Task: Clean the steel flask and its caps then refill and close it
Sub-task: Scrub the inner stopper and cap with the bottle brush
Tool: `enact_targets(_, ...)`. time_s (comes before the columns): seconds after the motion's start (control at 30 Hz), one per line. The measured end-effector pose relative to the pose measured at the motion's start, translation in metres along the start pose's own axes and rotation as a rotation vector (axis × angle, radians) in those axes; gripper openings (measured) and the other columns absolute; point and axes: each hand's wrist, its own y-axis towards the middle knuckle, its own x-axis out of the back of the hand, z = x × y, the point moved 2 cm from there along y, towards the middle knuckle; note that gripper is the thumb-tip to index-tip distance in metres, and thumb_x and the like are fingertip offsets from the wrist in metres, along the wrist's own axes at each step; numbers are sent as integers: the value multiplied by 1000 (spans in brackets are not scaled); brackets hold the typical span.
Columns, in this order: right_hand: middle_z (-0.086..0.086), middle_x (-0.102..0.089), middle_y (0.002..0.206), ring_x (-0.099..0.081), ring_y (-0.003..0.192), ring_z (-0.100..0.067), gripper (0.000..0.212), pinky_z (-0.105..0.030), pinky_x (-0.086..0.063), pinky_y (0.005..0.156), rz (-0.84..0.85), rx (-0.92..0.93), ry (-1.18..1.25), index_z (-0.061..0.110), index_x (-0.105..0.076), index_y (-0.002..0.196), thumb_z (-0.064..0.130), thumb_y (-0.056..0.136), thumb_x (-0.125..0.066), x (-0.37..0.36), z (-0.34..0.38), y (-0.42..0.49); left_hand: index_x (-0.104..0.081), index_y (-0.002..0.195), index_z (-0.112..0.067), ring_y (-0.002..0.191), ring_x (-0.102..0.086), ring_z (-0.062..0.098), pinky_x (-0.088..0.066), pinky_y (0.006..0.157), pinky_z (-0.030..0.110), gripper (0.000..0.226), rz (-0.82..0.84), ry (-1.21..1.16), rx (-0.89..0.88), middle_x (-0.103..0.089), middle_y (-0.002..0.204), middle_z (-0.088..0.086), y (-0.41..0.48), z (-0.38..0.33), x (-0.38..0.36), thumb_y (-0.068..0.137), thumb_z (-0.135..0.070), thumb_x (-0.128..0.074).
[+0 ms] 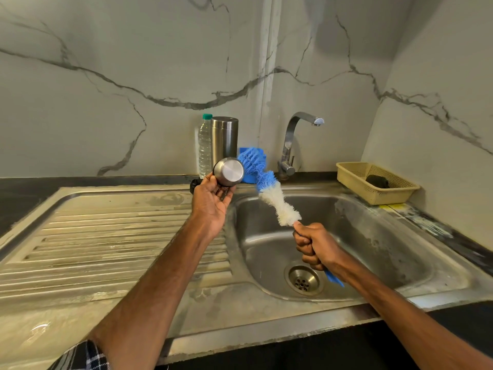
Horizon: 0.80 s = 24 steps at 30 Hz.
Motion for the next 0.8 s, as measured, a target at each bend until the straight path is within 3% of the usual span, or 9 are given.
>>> enact_targets(0.13, 1, -22, 48, -14, 34, -8, 55, -16, -6, 40, 5, 33, 35, 19, -32, 56, 34, 109, -37, -1, 2, -2, -51, 140, -4, 124, -60, 29, -56, 86, 34, 36, -12, 93, -35, -62, 133, 18, 5, 2, 2, 107, -6, -39)
enact_targets(0.23, 2, -22, 48, -13, 34, -7, 55, -11, -11, 36, -26, 28, -14, 18, -32, 57, 33, 109, -37, -1, 1, -2, -54, 137, -7, 122, -60, 28, -57, 78, 32, 34, -41, 159, -63, -62, 131, 17, 12, 2, 8, 106, -7, -39)
enact_targets(0.33, 1, -22, 49, -13, 35, -8, 55, -15, -7, 39, 5, 50, 6, 19, -33, 56, 33, 109, -38, -2, 1, -2, -60, 127, -13, 123, -60, 29, -59, 71, 29, 28, -82, 253, -103, -62, 132, 15, 15, 0, 12, 106, -8, -43)
enact_targets(0.43, 2, -24, 48, -14, 35, -8, 54, -13, -11, 36, -22, 38, -41, 18, -34, 57, 32, 109, -38, -2, 1, -3, -63, 118, -16, 119, -62, 27, -58, 75, 31, 24, -96, 318, -136, -64, 128, 13, 15, -2, 13, 106, -8, -44)
enact_targets(0.53, 2, -23, 48, -13, 35, -8, 53, -14, -10, 37, 2, 68, -40, 18, -33, 57, 32, 109, -38, -2, 3, -5, -64, 103, -18, 102, -64, 20, -57, 75, 30, 25, -95, 395, -205, -66, 113, 9, 13, -3, 13, 105, -5, -42)
enact_targets(0.67, 1, -24, 51, -14, 37, -8, 52, -15, -13, 35, -22, 61, -117, 18, -35, 58, 33, 108, -39, -2, 3, -5, -66, 86, -22, 90, -63, 16, -56, 95, 48, 36, -49, 531, -338, -66, 92, 2, 10, -6, 18, 103, -1, -41)
enact_targets(0.8, 2, -25, 51, -15, 37, -7, 52, -15, -15, 35, 3, 98, -133, 18, -35, 59, 31, 109, -38, -4, 4, -6, -68, 84, -24, 90, -63, 21, -55, 89, 51, 36, -14, 703, -477, -67, 86, -2, 7, -7, 20, 103, -8, -44)
